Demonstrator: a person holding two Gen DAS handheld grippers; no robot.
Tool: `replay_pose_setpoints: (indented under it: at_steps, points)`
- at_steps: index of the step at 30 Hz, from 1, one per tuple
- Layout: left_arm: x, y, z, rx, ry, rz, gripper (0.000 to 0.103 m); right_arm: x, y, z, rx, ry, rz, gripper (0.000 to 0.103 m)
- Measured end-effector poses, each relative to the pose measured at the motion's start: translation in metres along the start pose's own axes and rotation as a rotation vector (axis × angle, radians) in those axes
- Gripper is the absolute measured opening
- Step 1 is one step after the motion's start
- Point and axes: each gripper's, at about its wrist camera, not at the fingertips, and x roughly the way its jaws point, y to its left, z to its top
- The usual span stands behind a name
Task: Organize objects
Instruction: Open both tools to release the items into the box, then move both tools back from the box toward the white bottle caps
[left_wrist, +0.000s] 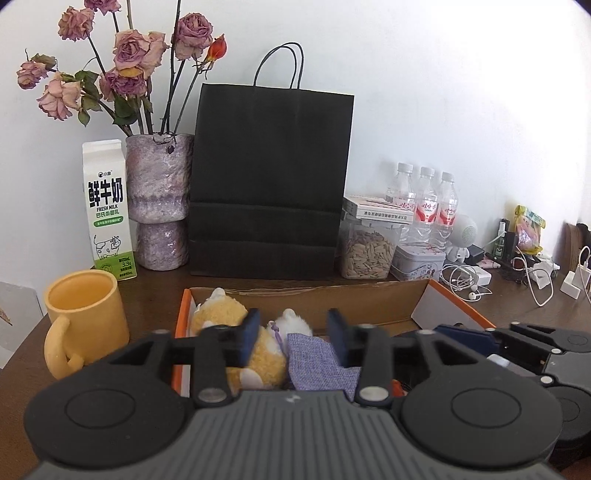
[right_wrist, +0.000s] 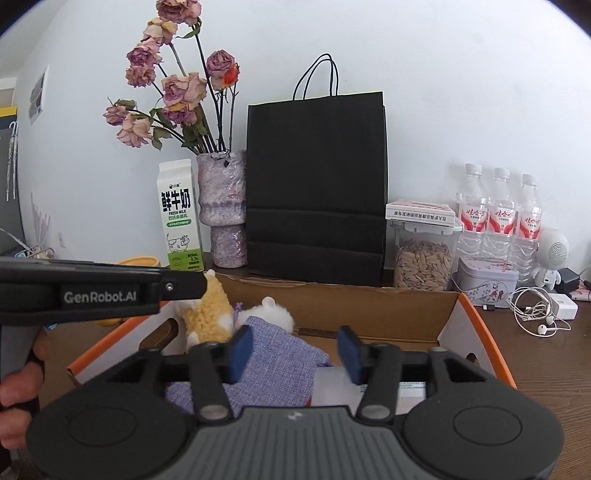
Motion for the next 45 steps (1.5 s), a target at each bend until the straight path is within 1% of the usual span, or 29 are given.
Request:
replay_pose_setpoints:
  at_steps: [1, 2, 3, 5, 7, 10, 17, 21, 24, 29, 34, 37, 41, 42, 44, 45]
  points:
    - [-0.001, 0.0, 0.0, -0.002, -0.013, 0.013, 0.085, -0.001, 0.001, -0.001, -0.007, -0.005, -0.013, 0.086]
    - [-0.002, 0.0, 0.0, -0.002, -0.026, 0.024, 0.099, -0.001, 0.001, -0.001, -0.014, -0.009, -0.03, 0.099]
    - [-0.003, 0.0, 0.0, 0.001, -0.038, 0.035, 0.103, 0.0, 0.002, -0.002, -0.02, -0.013, -0.046, 0.102]
    - [-0.007, -0.001, -0.001, 0.007, -0.057, 0.052, 0.103, 0.0, 0.002, -0.001, -0.02, -0.012, -0.064, 0.103]
    - [-0.012, 0.0, 0.0, 0.002, -0.063, 0.055, 0.103, 0.0, 0.001, -0.001, -0.011, -0.006, -0.057, 0.103]
    - [-0.024, 0.003, 0.002, -0.023, -0.071, 0.086, 0.103, -0.004, 0.001, 0.002, -0.001, -0.013, -0.049, 0.103]
    - [-0.076, 0.005, 0.003, -0.042, -0.12, 0.16, 0.103, -0.038, 0.007, 0.008, 0.005, -0.064, -0.022, 0.103]
    - [-0.102, 0.004, -0.004, -0.039, -0.11, 0.199, 0.103, -0.061, 0.012, 0.0, -0.01, -0.059, -0.003, 0.103]
    - [-0.118, 0.003, -0.013, -0.038, -0.091, 0.211, 0.103, -0.08, 0.014, -0.01, -0.023, -0.043, 0.012, 0.103]
    - [-0.135, 0.001, -0.034, -0.044, -0.043, 0.225, 0.103, -0.106, 0.019, -0.031, -0.05, 0.001, 0.047, 0.103]
    - [-0.146, 0.002, -0.055, -0.046, 0.02, 0.236, 0.103, -0.118, 0.028, -0.052, -0.077, 0.069, 0.09, 0.103]
    - [-0.149, 0.003, -0.066, -0.037, 0.055, 0.24, 0.103, -0.117, 0.035, -0.063, -0.103, 0.122, 0.123, 0.103]
    - [-0.15, 0.008, -0.075, -0.04, 0.093, 0.245, 0.103, -0.1, 0.046, -0.07, -0.138, 0.19, 0.153, 0.102]
    - [-0.15, 0.009, -0.076, -0.043, 0.098, 0.245, 0.103, -0.094, 0.049, -0.071, -0.141, 0.203, 0.159, 0.101]
    - [-0.149, 0.01, -0.078, -0.052, 0.106, 0.248, 0.103, -0.08, 0.052, -0.071, -0.135, 0.232, 0.175, 0.091]
    - [-0.148, 0.011, -0.078, -0.055, 0.108, 0.247, 0.103, -0.073, 0.055, -0.071, -0.134, 0.246, 0.182, 0.088]
